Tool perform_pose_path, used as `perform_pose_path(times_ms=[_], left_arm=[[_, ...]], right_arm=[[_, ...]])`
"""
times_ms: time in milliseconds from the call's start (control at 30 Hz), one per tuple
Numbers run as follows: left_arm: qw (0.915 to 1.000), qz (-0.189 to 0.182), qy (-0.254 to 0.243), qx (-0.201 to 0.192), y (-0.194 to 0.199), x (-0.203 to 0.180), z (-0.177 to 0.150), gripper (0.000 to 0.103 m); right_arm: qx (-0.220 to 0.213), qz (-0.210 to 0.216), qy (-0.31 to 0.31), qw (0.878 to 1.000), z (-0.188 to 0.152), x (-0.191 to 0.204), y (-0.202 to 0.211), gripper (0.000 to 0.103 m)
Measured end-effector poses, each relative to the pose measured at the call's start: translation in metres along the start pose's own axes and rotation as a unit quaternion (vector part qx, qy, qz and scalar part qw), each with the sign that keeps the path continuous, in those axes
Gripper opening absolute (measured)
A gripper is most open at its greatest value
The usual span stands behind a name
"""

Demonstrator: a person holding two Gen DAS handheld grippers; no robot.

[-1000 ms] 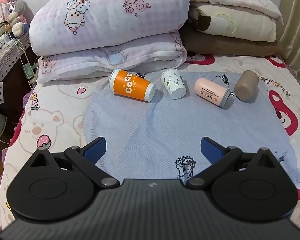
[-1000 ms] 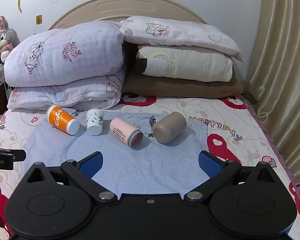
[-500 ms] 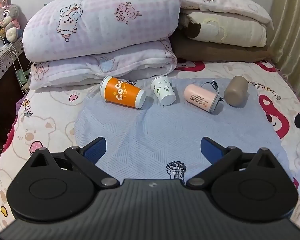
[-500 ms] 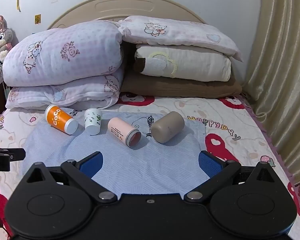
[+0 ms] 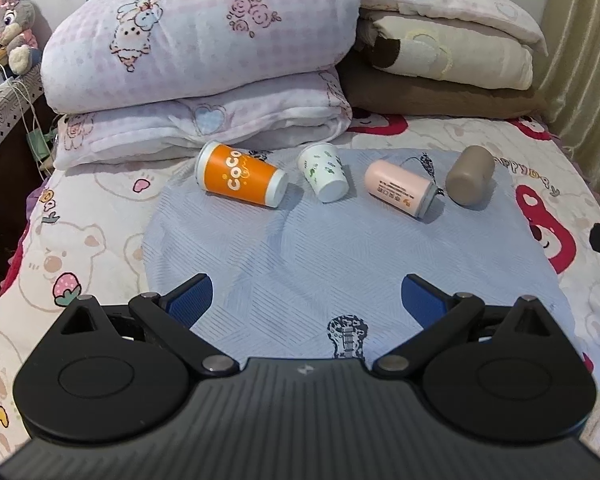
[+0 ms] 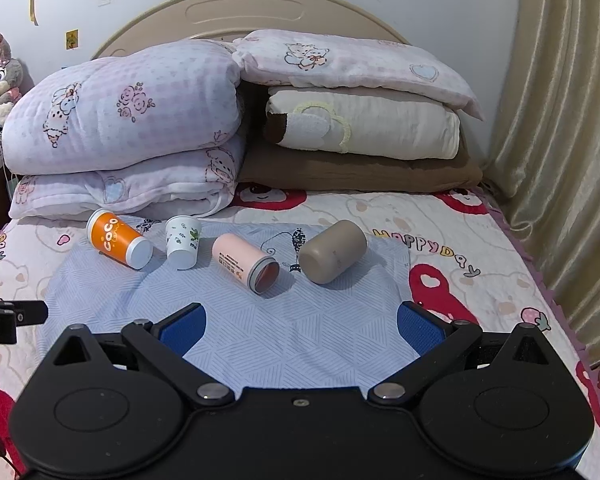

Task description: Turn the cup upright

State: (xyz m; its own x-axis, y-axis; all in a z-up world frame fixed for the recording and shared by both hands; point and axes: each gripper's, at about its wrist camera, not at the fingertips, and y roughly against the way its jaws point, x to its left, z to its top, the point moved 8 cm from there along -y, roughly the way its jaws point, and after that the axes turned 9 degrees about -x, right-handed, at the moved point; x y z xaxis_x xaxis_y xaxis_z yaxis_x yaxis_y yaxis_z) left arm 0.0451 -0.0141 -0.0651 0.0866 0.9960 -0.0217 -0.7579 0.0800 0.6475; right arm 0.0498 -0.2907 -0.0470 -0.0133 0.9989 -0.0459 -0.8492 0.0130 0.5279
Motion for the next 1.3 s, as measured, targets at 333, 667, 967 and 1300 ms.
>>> perform_pose_path(times_ms=[333,667,967,1300], left_arm=[[1.0000,-0.004,0.006,0.005,0.0002,-0.0006,-0.0002,0.102],[0.9999,-0.009,0.008,0.012,-0.0013,0.0003,0.0004,0.102],[0.9997,-0.013,0.013,0.014,-0.0016,0.0007,-0.0004,0.102],[0.9998,-0.012,0.011,0.015,-0.0007,0.0008,-0.0002,0.102]], right_arm=[[-0.001,0.000,0.001,1.000,-0.0012,-0.0001,-0.0011,0.103],[0.000,0.001,0.005,1.000,-0.0012,0.0026,-0.0009,0.103],[-0.001,0.005,0.009,1.000,-0.0016,0.0046,-0.0005,0.103],[-0.001,0.005,0.009,1.000,-0.0017,0.0046,-0.0008,0.103]])
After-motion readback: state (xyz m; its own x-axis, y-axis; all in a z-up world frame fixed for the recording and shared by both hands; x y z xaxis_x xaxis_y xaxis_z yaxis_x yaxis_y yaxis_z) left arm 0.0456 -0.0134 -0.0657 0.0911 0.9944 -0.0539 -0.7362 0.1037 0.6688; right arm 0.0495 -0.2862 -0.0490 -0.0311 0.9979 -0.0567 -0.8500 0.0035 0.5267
